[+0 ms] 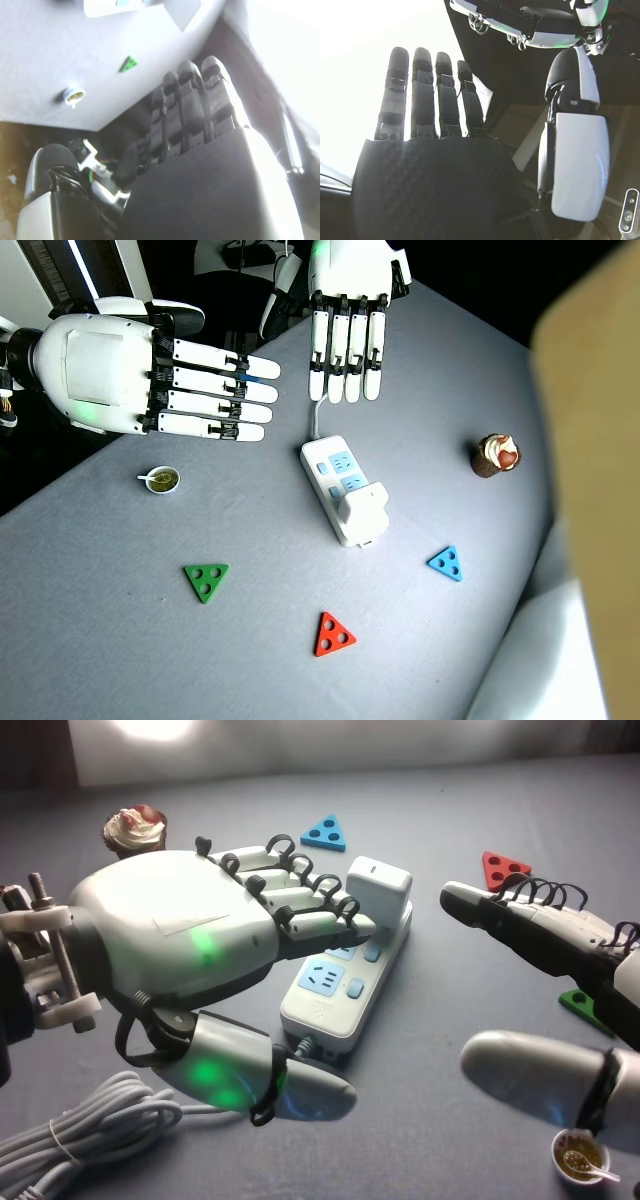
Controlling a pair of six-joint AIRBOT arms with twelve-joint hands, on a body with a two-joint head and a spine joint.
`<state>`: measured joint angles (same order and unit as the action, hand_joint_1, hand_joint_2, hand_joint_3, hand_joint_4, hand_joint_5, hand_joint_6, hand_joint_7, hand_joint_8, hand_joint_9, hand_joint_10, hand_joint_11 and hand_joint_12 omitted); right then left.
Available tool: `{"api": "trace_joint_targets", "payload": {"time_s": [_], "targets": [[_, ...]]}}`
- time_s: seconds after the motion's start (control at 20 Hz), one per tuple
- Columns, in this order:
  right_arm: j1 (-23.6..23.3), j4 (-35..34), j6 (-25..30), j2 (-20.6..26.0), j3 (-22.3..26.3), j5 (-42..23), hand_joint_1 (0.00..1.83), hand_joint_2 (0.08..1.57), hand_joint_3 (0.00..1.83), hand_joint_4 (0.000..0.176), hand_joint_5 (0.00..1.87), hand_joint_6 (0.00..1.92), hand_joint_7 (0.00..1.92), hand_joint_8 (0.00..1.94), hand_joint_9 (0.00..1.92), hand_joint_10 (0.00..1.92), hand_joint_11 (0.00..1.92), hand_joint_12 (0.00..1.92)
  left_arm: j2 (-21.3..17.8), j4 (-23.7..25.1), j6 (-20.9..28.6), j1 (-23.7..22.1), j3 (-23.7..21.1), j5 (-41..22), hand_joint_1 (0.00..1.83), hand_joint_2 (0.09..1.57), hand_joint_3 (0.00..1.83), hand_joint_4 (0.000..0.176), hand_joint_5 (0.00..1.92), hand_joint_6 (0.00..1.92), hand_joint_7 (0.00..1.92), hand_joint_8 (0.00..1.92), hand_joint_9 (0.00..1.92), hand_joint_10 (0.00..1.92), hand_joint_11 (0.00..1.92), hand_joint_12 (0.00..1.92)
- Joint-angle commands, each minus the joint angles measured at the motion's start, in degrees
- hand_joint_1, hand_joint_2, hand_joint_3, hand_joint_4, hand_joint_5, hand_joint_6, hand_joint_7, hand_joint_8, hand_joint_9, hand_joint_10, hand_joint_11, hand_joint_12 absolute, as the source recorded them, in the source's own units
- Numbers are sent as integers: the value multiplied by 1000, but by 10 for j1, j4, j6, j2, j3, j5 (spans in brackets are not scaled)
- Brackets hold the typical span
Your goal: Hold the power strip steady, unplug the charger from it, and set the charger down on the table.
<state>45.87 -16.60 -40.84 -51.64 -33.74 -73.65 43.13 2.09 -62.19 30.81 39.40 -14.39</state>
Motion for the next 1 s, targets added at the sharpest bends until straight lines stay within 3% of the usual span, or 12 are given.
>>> {"api": "trace_joint_targets", "payload": {"time_s": [0.0, 0.4, 0.6, 0.95], "targets": [[-3, 24, 5, 2, -2, -69, 0, 946, 9, 0, 116, 1, 125, 2, 120, 4, 22, 269, 4, -3, -1, -9, 3, -52, 0, 949, 14, 0, 148, 7, 144, 4, 124, 10, 14, 212], [1, 23, 8, -6, -4, -88, 0, 963, 10, 0, 112, 1, 116, 0, 115, 2, 24, 254, 50, -11, 0, -12, 36, -18, 0, 961, 8, 0, 157, 4, 155, 3, 128, 5, 10, 207], [0, 15, -13, -16, -3, -93, 0, 975, 11, 0, 125, 5, 139, 8, 130, 7, 36, 254, 78, -79, -62, -8, 58, -3, 0, 964, 7, 0, 166, 7, 167, 7, 141, 8, 21, 210], [-16, -72, -73, -48, -12, -92, 0, 967, 0, 0, 112, 4, 116, 4, 112, 5, 34, 238, 133, -106, -66, 52, 100, -60, 0, 966, 3, 0, 148, 5, 154, 5, 138, 3, 20, 205]]}}
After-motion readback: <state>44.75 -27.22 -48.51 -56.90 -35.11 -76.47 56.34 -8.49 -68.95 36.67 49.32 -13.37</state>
